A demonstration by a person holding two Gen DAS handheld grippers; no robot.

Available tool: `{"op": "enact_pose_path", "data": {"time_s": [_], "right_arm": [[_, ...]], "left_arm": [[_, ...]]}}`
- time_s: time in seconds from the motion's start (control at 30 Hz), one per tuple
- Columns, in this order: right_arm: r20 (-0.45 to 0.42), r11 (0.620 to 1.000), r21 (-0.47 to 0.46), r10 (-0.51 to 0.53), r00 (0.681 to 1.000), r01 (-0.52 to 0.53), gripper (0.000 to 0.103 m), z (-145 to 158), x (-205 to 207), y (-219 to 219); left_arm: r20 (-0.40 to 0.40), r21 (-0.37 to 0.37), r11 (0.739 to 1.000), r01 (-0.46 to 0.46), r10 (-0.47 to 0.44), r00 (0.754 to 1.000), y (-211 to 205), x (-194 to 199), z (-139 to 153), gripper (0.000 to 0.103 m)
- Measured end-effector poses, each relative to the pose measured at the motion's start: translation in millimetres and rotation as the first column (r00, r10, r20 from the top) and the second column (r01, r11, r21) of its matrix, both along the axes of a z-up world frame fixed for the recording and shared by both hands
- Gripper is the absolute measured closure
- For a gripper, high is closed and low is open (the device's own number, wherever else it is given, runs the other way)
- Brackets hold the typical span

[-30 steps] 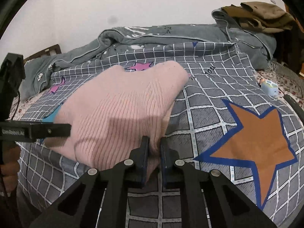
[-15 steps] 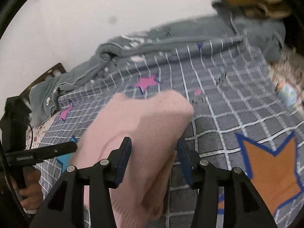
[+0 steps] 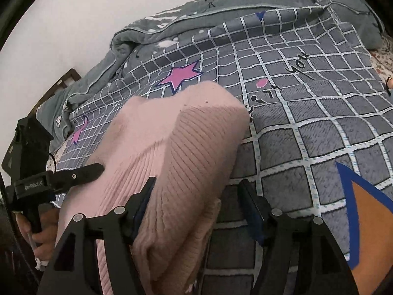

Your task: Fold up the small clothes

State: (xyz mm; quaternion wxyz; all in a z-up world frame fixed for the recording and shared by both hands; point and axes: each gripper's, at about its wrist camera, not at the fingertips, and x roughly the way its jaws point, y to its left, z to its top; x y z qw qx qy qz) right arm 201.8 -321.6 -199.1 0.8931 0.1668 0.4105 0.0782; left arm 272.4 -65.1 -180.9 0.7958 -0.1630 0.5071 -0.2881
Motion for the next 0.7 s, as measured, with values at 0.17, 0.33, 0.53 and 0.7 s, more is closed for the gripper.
{"op": "enact_pose_path", "data": {"time_s": [0.17, 0.33, 0.53, 0.7], "right_arm": [[-0.008, 1.000, 0.009, 0.004, 1.000, -0.004, 0.038, -1, 6, 0], [0.035, 0.998, 0.002, 0.058, 0.998, -0.058, 0.072, 9, 2, 11], [0.112, 0.997, -0.042, 0.070, 0.991, -0.066, 0.078, 34, -2, 28], [0.153, 0.997, -0.021, 0.077, 0.985, -0.075, 0.079, 48, 9, 46]], "left_arm": [[0.035, 0.025, 1.000, -0.005, 0.004, 0.999, -8, 1, 6, 0.052], [0.110, 0.082, 0.997, -0.008, -0.001, 0.994, -14, -4, 22, 0.066], [0.144, 0.038, 0.999, -0.026, 0.021, 0.989, 5, -4, 40, 0.069], [0.215, 0.066, 0.996, -0.064, 0.049, 0.975, 25, 1, 63, 0.069]]}}
